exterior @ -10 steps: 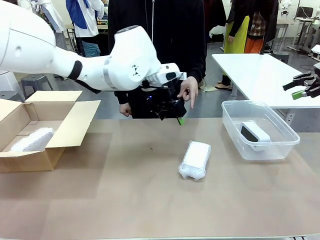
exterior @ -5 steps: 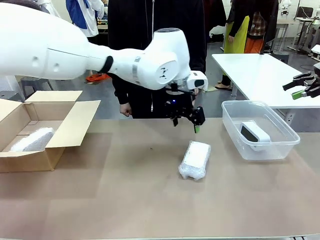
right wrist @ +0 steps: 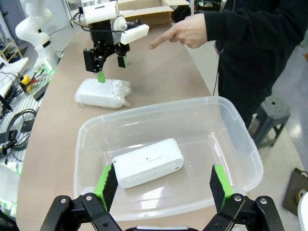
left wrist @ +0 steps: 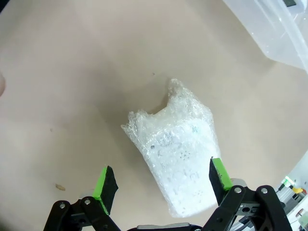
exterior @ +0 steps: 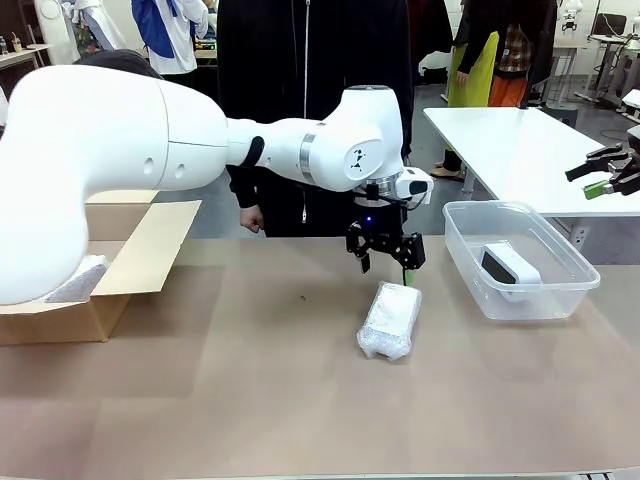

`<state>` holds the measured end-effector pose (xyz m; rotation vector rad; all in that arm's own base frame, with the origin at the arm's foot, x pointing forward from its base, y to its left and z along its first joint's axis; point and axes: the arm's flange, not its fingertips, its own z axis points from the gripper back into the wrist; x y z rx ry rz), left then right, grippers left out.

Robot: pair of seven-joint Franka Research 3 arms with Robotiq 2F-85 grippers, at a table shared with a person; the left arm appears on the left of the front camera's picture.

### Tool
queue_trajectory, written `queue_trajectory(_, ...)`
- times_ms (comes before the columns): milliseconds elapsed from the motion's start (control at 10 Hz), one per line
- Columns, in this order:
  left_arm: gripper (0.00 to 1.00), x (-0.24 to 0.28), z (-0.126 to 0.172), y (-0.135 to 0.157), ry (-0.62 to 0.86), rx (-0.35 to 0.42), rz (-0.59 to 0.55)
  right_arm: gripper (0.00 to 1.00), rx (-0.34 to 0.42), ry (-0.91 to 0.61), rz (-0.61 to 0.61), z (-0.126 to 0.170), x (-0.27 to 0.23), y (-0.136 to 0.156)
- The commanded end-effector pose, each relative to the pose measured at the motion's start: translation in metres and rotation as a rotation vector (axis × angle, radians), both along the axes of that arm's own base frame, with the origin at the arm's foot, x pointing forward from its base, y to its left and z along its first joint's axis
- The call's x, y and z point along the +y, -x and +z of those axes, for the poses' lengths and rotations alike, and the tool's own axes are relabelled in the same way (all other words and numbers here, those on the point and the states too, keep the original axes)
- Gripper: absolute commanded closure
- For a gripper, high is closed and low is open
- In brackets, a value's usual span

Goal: Separate and place wrapped and unwrapped clocks.
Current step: Pick up the Digital clock indicated by the person.

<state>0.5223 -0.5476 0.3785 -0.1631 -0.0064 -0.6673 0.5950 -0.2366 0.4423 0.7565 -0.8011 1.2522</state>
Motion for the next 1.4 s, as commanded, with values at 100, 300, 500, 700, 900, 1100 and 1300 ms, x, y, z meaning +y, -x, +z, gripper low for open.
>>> queue_trajectory(100,0.0,-0.025,-0.002,-0.016,-0.007,0.066,0.044,0.0,-0.001,-0.008,0.002,-0.001,0.001,0.0)
queue_trajectory(300,0.0,-0.034,-0.011,-0.009,-0.022,0.084,0.035,0.0,-0.001,-0.008,0.002,-0.001,0.001,0.0)
queue_trajectory(500,0.0,-0.043,-0.014,0.008,-0.044,0.058,0.025,0.0,-0.001,-0.008,0.002,-0.001,0.001,0.0)
queue_trajectory(700,0.0,-0.049,-0.017,0.027,-0.052,0.034,0.026,0.0,-0.001,-0.008,0.002,-0.001,0.001,0.0)
queue_trajectory(900,0.0,-0.047,-0.019,0.039,-0.088,0.001,0.042,0.0,-0.001,-0.008,0.002,-0.001,0.001,0.0)
queue_trajectory(1100,0.0,-0.044,-0.022,0.037,-0.109,0.001,0.066,0.0,-0.001,-0.008,0.002,-0.001,0.001,0.0)
queue_trajectory(1300,0.0,-0.047,-0.027,0.041,-0.168,-0.019,0.068,0.0,-0.001,-0.008,0.002,-0.001,0.001,0.0)
